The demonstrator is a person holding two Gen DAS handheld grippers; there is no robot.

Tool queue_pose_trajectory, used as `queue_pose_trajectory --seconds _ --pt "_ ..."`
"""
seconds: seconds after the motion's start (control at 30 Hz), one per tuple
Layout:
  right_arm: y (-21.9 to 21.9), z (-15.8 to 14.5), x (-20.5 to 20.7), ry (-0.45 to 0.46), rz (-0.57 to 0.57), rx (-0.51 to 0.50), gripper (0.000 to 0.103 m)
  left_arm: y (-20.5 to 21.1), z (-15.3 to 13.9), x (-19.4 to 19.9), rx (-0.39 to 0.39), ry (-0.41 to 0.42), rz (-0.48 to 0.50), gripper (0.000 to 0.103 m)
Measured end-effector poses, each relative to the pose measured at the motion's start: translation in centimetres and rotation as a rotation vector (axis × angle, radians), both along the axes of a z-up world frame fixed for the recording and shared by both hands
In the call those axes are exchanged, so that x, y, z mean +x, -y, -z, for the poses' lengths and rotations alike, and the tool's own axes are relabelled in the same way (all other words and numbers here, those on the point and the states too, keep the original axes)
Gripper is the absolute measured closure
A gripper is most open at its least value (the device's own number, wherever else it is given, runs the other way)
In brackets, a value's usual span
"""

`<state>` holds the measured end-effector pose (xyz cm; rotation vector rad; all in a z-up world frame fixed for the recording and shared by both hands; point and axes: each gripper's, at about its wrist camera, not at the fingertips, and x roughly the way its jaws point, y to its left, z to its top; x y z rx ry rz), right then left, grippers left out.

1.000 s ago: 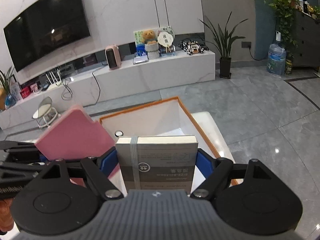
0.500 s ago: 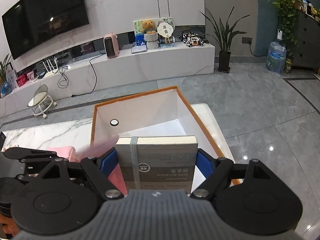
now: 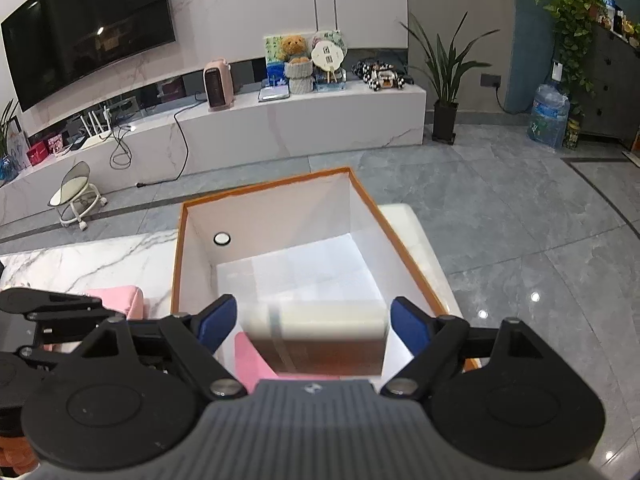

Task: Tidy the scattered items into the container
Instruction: 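Open the left tool to drop the wallet while the right tool releases the book, then move the left tool to the red panda plush while the right tool reaches the pink pom-pom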

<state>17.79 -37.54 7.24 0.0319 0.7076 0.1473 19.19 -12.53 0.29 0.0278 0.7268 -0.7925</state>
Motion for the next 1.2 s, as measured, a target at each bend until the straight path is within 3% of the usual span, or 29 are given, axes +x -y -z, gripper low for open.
queue_pose_trajectory --seconds 0.5,0.9,1.2 --pt "-1.1 -0.3 -0.3 0.012 -0.025 0.001 0.010 -2.9 -0.9 -1.4 0.006 0.013 -0.053 0.078" --pt "-5.1 -0.5 -0.6 0.042 -0.095 -0.016 0.010 -10.3 -3.5 -3.7 -0.002 0.049 -0.176 0.076" --pt "-8.3 -0.8 -1.9 0.117 -0.197 -0.041 0.010 -15.3 -5.1 -6.2 -0.018 0.065 -0.262 0.075"
